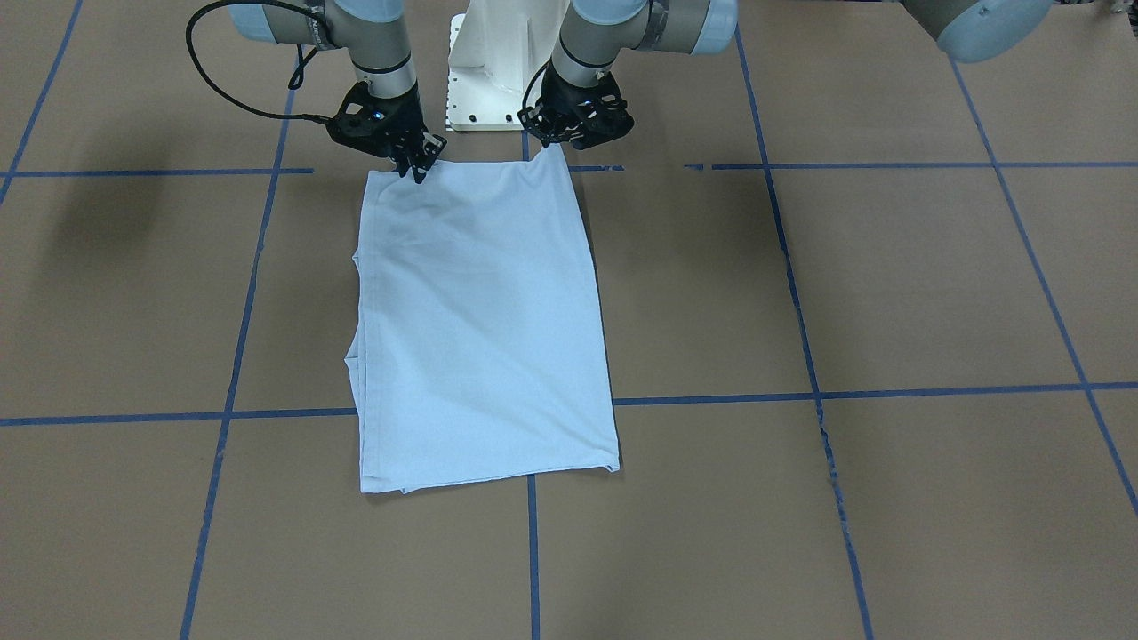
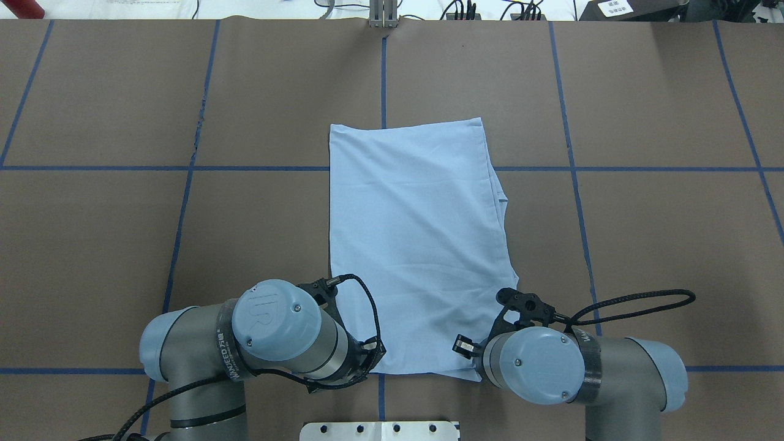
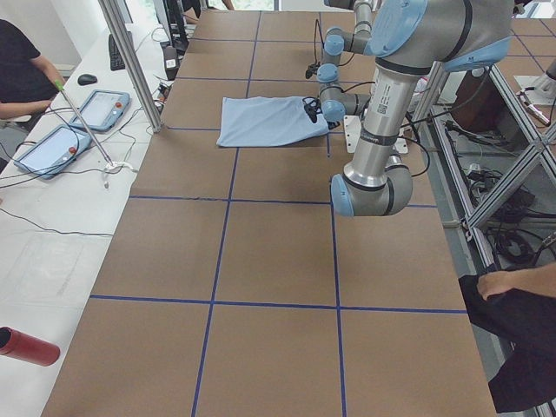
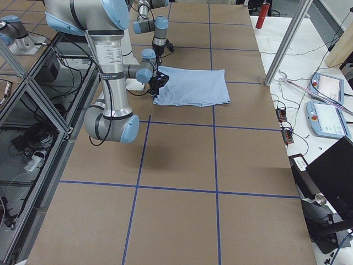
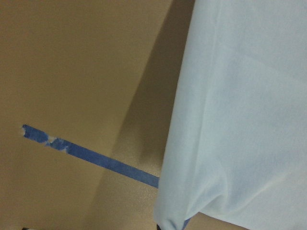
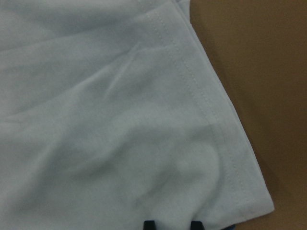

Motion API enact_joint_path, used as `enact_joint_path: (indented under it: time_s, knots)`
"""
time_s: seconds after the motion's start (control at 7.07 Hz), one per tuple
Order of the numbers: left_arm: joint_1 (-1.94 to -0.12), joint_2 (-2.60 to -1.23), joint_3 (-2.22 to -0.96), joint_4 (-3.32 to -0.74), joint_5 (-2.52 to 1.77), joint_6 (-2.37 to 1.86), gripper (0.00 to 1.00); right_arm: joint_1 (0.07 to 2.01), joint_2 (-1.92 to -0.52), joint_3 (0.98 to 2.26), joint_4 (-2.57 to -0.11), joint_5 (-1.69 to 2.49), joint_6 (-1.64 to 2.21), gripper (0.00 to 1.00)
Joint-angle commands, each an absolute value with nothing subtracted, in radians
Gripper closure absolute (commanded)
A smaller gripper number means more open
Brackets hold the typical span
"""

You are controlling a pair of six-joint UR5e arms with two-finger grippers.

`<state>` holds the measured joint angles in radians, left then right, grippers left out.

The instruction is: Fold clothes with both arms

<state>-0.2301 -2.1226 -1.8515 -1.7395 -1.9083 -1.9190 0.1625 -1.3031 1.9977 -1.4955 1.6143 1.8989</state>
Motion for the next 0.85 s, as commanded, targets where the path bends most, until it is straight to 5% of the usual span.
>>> enact_joint_path:
  time_s: [0.0, 0.71]
  knots:
    - [-0.23, -2.123, -1.85, -1.741, -1.907, -1.919, 1.0, 0.161, -1.296, 1.996, -1.496, 1.615, 1.899, 1.0]
    - [-0.235, -2.111, -1.932, -1.667, -1.911, -1.916, 1.0, 0.176, -1.298, 2.054, -1.493, 1.626, 1.896, 1.0]
